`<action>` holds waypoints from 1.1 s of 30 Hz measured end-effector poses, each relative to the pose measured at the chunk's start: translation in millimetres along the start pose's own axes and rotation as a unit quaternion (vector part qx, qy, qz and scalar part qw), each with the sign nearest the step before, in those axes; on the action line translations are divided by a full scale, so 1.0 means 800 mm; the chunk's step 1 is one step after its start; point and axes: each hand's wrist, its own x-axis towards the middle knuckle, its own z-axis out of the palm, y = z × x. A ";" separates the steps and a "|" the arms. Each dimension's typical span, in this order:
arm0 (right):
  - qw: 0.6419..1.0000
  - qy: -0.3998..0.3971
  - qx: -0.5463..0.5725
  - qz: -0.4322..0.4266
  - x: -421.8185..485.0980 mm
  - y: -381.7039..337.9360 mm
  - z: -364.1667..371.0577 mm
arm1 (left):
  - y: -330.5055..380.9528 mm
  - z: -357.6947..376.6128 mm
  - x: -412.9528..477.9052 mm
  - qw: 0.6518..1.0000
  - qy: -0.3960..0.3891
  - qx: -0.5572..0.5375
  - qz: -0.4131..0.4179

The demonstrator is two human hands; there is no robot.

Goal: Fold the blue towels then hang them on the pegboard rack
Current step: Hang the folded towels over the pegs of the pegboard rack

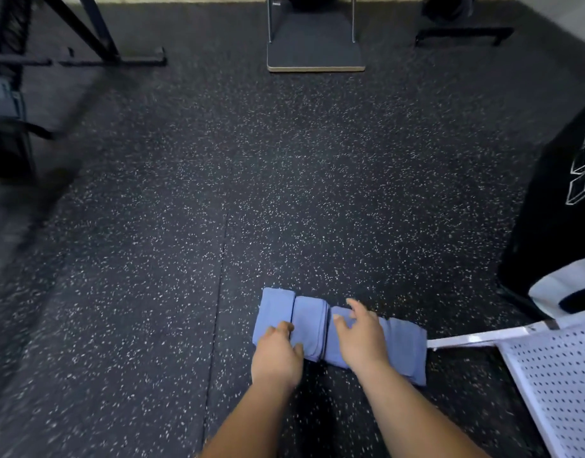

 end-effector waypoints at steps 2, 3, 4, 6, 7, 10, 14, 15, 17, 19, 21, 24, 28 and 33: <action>0.998 -0.045 -0.043 -0.015 0.013 0.002 0.021 | -0.009 0.005 0.007 1.000 -0.001 0.006 -0.003; 0.996 -0.059 -0.065 -0.026 0.019 0.002 0.029 | -0.013 0.007 0.010 1.000 -0.002 0.004 -0.007; 0.993 -0.067 -0.086 -0.037 0.025 0.002 0.037 | -0.017 0.009 0.014 1.000 -0.004 0.001 -0.012; 0.987 -0.080 -0.129 -0.057 0.038 0.001 0.051 | -0.024 0.014 0.023 1.000 -0.006 -0.001 -0.017; 0.983 -0.087 -0.149 -0.064 0.044 0.002 0.057 | -0.028 0.017 0.026 1.000 -0.008 -0.001 -0.018; 0.970 -0.103 -0.204 -0.081 0.062 0.006 0.075 | -0.035 0.027 0.038 1.000 -0.009 0.001 -0.015; 0.964 -0.103 -0.229 -0.086 0.079 0.013 0.092 | -0.037 0.039 0.047 1.000 -0.009 -0.003 -0.014; 0.963 -0.101 -0.235 -0.090 0.083 0.015 0.095 | -0.037 0.042 0.048 1.000 -0.010 -0.001 -0.014; 0.958 -0.098 -0.250 -0.099 0.090 0.018 0.099 | -0.039 0.046 0.050 1.000 -0.011 0.002 -0.014; 0.956 -0.103 -0.254 -0.102 0.097 0.020 0.101 | -0.040 0.049 0.052 1.000 -0.009 0.007 -0.014; 0.956 -0.106 -0.254 -0.102 0.104 0.023 0.101 | -0.040 0.051 0.053 1.000 -0.007 0.008 -0.013; 0.957 -0.106 -0.252 -0.099 0.110 0.024 0.099 | -0.041 0.054 0.054 1.000 -0.008 0.008 -0.008; 0.950 -0.109 -0.274 -0.104 0.114 0.023 0.098 | -0.045 0.056 0.054 1.000 -0.008 0.009 -0.004; 0.956 -0.138 -0.241 -0.099 0.114 0.025 0.091 | -0.046 0.062 0.052 1.000 -0.013 0.002 -0.014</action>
